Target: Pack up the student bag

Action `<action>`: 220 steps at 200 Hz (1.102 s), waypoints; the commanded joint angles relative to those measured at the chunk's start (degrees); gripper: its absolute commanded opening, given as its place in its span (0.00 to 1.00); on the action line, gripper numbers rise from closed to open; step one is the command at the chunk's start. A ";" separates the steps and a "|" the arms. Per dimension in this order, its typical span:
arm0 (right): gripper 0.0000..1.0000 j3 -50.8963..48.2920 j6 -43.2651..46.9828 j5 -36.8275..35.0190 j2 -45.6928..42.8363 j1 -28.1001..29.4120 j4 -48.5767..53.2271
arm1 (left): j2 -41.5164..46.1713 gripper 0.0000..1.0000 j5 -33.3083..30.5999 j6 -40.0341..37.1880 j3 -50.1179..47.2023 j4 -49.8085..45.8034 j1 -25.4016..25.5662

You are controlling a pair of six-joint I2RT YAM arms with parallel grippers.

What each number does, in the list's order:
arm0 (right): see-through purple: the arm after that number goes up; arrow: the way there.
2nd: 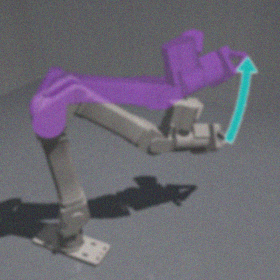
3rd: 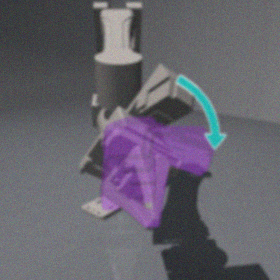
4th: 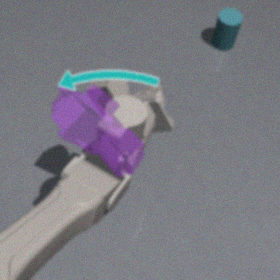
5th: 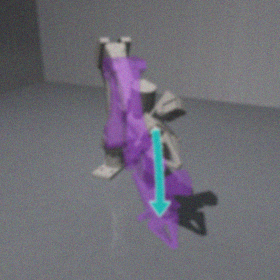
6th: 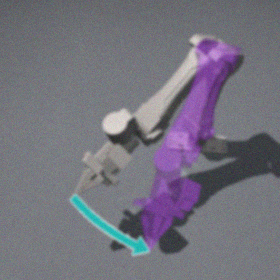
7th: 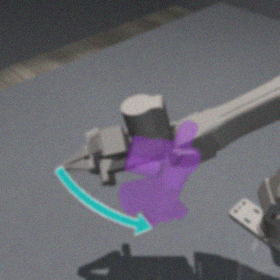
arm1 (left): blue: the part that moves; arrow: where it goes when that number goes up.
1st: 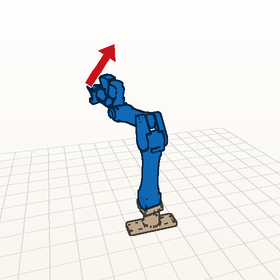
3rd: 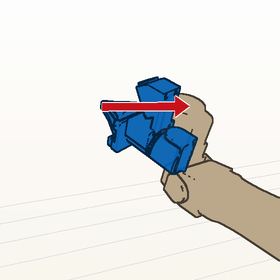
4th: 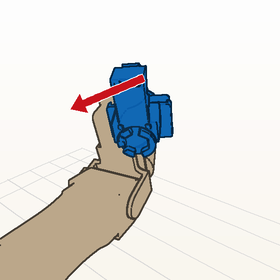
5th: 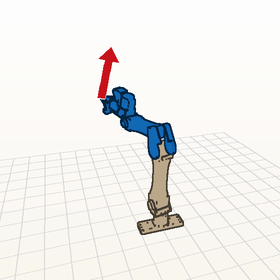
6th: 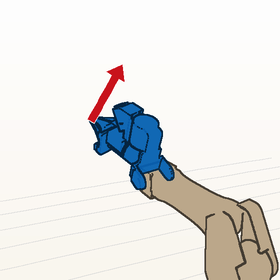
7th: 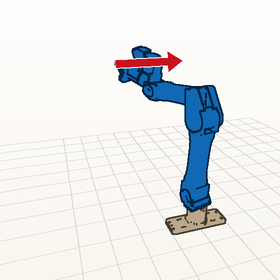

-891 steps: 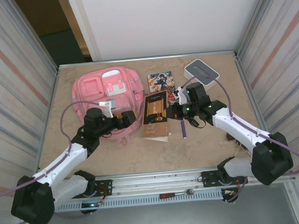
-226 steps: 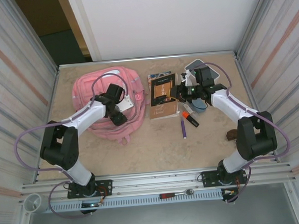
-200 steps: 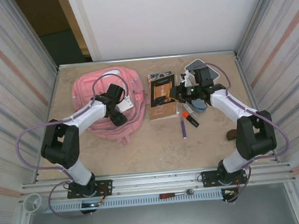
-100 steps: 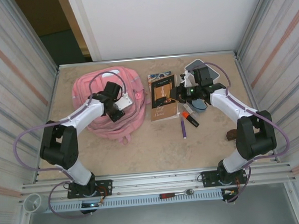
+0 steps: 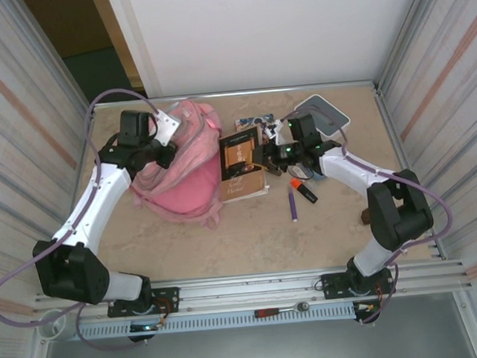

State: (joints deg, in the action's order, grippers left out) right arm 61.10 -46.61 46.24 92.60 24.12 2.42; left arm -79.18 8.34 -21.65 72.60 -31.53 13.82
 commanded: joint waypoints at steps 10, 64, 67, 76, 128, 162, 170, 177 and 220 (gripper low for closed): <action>0.02 2.19 -6.52 -2.05 2.19 3.71 -6.25 | 1.53 0.00 5.63 4.64 5.70 3.69 -0.67; 0.02 4.27 -19.32 -17.29 9.92 10.85 -21.56 | 0.08 0.00 10.94 6.36 8.95 1.74 -2.48; 0.02 4.49 -19.77 -18.53 10.35 11.41 -22.56 | 0.08 0.00 11.07 6.43 8.92 1.67 -2.49; 0.01 5.46 -21.53 -22.59 11.86 13.18 -25.23 | -0.14 0.00 11.60 6.68 9.07 1.57 -2.57; 0.01 15.72 -26.40 -43.03 24.71 20.73 -37.28 | -1.16 0.00 13.64 7.49 9.65 0.67 -2.75; 0.05 25.70 -31.61 -51.94 35.06 23.13 -39.56 | -1.42 0.00 14.50 8.11 9.77 0.68 -2.75; 0.07 28.18 -32.52 -53.11 37.44 23.46 -39.94 | -1.51 0.00 14.52 8.20 9.84 0.76 -2.83; 0.11 29.89 -32.60 -55.11 38.88 23.96 -40.03 | -1.57 0.00 14.66 8.37 9.83 0.90 -2.84; 0.47 33.99 -25.89 -61.35 42.29 25.06 -37.33 | -2.54 0.00 14.89 9.26 10.37 0.50 -3.01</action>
State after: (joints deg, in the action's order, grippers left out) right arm 92.66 -75.37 -9.06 135.39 48.66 -32.08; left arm -82.26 19.62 -13.63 79.37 -35.40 11.20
